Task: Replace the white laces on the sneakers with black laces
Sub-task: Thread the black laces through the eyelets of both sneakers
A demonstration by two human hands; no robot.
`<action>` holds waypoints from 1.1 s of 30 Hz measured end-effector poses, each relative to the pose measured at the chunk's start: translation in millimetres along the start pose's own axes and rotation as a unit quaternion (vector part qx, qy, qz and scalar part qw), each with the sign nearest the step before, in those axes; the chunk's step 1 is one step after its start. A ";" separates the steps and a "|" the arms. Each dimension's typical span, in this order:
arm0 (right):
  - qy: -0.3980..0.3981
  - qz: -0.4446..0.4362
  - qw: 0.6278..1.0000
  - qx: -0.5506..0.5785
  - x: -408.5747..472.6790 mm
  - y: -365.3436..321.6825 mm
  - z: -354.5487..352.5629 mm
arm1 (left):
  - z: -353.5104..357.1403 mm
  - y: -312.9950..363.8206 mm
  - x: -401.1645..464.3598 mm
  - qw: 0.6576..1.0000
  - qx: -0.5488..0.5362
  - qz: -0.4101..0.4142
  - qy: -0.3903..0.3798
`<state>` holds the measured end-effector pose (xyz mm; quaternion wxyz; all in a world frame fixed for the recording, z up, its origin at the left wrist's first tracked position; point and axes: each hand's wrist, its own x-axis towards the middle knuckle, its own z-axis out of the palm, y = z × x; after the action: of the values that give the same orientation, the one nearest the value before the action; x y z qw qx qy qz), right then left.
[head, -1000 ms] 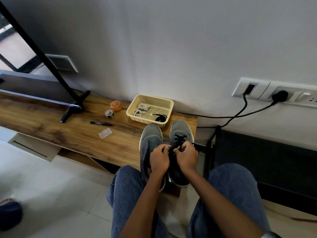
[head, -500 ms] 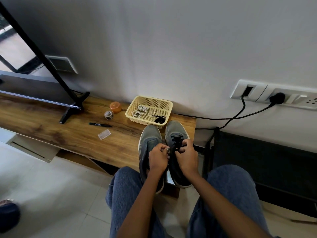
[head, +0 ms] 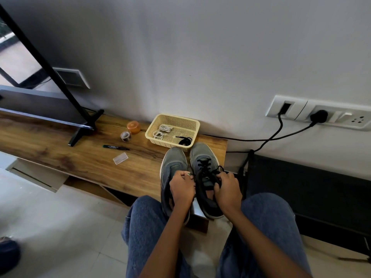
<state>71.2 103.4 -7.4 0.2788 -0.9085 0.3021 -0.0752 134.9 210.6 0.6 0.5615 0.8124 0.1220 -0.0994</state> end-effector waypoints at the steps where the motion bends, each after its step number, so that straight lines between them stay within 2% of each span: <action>1: -0.002 0.003 1.000 -0.005 0.4 -0.5 -0.2 | -0.6 1.3 -0.9 1.000 -0.005 -0.001 0.007; 7: -0.008 0.014 1.000 -0.024 0.5 -1.4 -0.7 | -6.1 8.4 3.2 0.998 -0.037 0.000 0.046; 14: -0.013 0.012 1.000 -0.023 1.6 0.9 0.4 | -26.1 20.7 18.4 0.981 -0.150 -0.016 0.118; 20: -0.006 0.012 1.000 -0.008 0.7 1.7 1.2 | -53.4 29.4 37.1 0.932 -0.280 -0.068 0.218; 25: -0.005 0.014 1.000 -0.007 2.4 2.8 3.4 | -86.3 48.2 40.0 0.876 -0.369 -0.055 0.304; 27: -0.004 0.018 1.000 -0.006 2.5 1.6 4.5 | -88.6 52.4 36.8 0.888 -0.361 -0.043 0.281; 29: -0.005 0.026 1.000 -0.006 2.4 0.5 4.9 | -80.5 48.8 32.3 0.925 -0.324 -0.013 0.199; 31: -0.004 0.030 1.000 -0.007 2.3 0.3 5.4 | -66.8 40.4 26.9 0.981 -0.161 0.035 0.105; 32: -0.003 0.031 0.999 -0.008 1.8 0.2 5.3 | -58.8 35.6 23.1 0.994 -0.056 0.068 0.062; 33: -0.003 0.030 0.999 -0.010 1.8 -0.1 5.4 | -51.5 31.8 18.3 0.992 0.038 0.115 0.023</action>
<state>74.3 104.8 -11.9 0.2727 -0.9020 0.3292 -0.0613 163.5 249.6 41.4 0.5352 0.8437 0.0364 -0.0198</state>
